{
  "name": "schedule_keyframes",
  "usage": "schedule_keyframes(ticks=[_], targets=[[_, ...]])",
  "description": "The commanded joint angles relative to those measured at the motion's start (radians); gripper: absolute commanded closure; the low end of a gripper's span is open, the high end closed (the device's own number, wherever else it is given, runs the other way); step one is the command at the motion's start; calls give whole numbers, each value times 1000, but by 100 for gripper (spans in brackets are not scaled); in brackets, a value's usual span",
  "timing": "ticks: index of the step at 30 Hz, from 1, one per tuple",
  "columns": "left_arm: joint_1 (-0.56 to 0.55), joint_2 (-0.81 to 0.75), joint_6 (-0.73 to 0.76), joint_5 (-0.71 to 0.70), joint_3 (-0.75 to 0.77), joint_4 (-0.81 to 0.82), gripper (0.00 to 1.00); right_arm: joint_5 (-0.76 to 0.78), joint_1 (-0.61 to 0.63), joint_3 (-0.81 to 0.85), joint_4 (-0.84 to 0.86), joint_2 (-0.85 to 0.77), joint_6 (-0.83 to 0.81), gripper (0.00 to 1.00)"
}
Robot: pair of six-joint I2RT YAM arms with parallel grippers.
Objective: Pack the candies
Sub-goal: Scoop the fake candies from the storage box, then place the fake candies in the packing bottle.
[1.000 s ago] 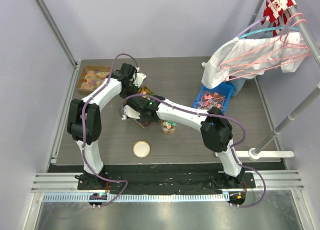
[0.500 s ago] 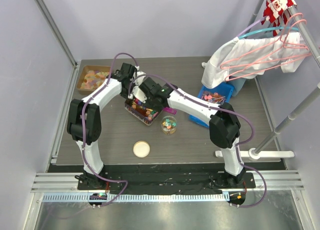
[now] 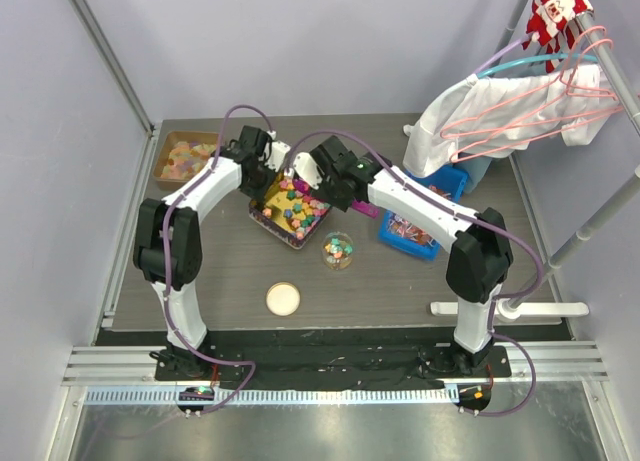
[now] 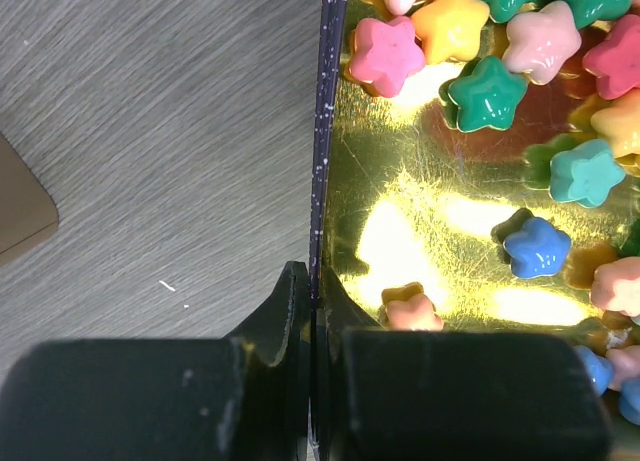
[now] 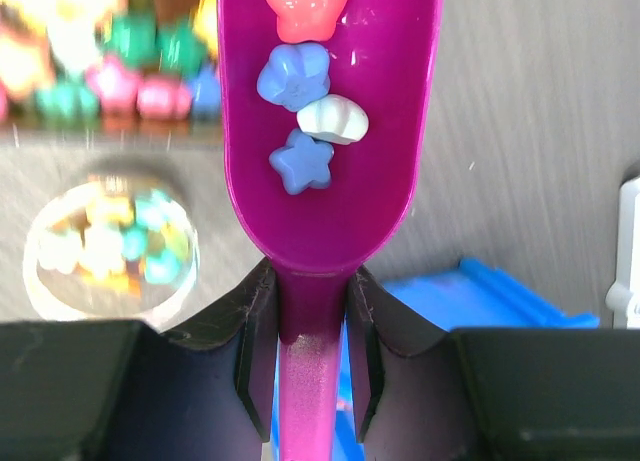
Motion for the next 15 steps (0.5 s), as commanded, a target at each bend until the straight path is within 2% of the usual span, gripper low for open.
schedule_keyframes(ticks=[1,9,15], targets=[[43,-60,-35,46,17,64,100,-22,-15,-54,-58,-121,-62,99],[101,-31,-32,53,1,98,100,33,-13,-120,-304,-233,-229,99],[127,-23,-26,52,-6,120,100,155,-9,-232,-361,-299,-348,99]])
